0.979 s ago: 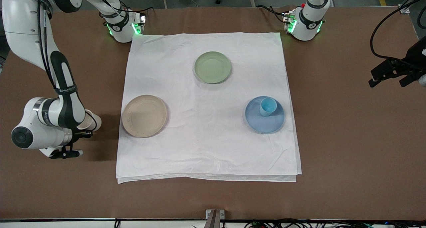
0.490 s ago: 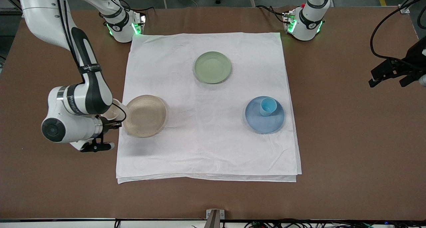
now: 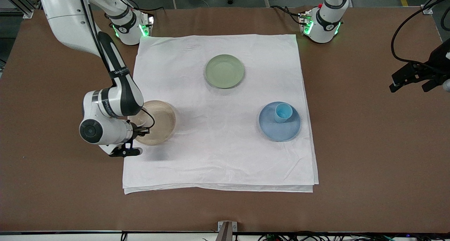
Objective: Place blue cup in blue plate and white mug in gray plate
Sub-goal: 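Carry the white mug over the beige plate and lower it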
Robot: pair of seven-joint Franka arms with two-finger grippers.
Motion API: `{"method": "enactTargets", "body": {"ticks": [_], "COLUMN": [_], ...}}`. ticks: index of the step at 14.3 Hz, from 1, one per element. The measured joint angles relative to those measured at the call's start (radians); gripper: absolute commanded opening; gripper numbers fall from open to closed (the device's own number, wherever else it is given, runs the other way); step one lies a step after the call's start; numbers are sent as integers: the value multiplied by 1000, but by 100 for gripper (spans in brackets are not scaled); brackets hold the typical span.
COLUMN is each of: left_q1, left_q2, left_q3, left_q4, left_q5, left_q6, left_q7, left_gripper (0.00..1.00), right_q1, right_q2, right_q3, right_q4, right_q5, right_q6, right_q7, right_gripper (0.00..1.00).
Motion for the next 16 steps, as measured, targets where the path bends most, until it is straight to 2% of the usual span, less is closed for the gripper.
{"method": "enactTargets", "body": {"ticks": [7, 8, 9, 10, 13, 16], "left_q1": [0, 0, 0, 0, 0, 0], "left_q2": [3, 3, 3, 3, 3, 3], "left_q3": [0, 0, 0, 0, 0, 0], "left_q4": [0, 0, 0, 0, 0, 0], "left_q5": [0, 0, 0, 0, 0, 0], "left_q6": [0, 0, 0, 0, 0, 0], "left_q7": [0, 0, 0, 0, 0, 0], "left_gripper": [100, 100, 100, 100, 100, 100], "right_q1": [21, 25, 27, 27, 27, 25], "right_q2": [45, 53, 57, 57, 48, -5], "right_q3": [0, 0, 0, -1, -8, -17], "right_q4": [-4, -4, -4, -1, 25, 55], "right_q5": [0, 0, 0, 0, 0, 0], "right_q6": [40, 45, 46, 46, 43, -2], "right_q7": [5, 5, 6, 17, 72, 91], "right_gripper": [2, 25, 74, 100, 100, 100]}}
